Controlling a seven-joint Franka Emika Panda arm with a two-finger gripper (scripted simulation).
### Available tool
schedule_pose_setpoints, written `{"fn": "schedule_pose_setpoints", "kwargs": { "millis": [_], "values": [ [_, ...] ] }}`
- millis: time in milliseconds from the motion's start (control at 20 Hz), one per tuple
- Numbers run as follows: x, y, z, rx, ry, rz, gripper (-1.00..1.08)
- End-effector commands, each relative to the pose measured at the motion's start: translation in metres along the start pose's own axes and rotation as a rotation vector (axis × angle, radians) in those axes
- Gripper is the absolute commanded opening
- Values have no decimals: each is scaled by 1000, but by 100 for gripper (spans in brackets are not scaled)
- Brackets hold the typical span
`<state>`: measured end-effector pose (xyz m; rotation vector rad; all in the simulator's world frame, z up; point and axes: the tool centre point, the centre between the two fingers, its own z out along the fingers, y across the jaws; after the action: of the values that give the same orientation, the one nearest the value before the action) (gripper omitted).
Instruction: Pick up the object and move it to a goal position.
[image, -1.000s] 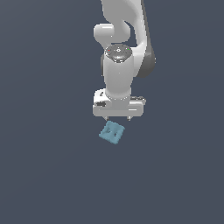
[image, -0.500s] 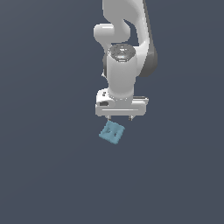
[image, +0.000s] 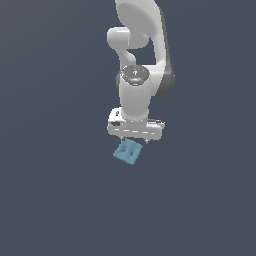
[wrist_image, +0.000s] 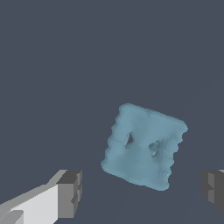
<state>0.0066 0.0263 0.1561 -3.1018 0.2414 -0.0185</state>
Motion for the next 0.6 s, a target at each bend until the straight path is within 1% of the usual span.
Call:
{"fn": "schedule_pose_setpoints", "kwargs": {
  "millis": [0, 300, 550],
  "values": [
    [-1, 5, 14, -4, -2, 58, 100],
    [-4, 18, 48, -18, -5, 199, 100],
    [-7, 25, 66, -27, -5, 274, 100]
  ]
}}
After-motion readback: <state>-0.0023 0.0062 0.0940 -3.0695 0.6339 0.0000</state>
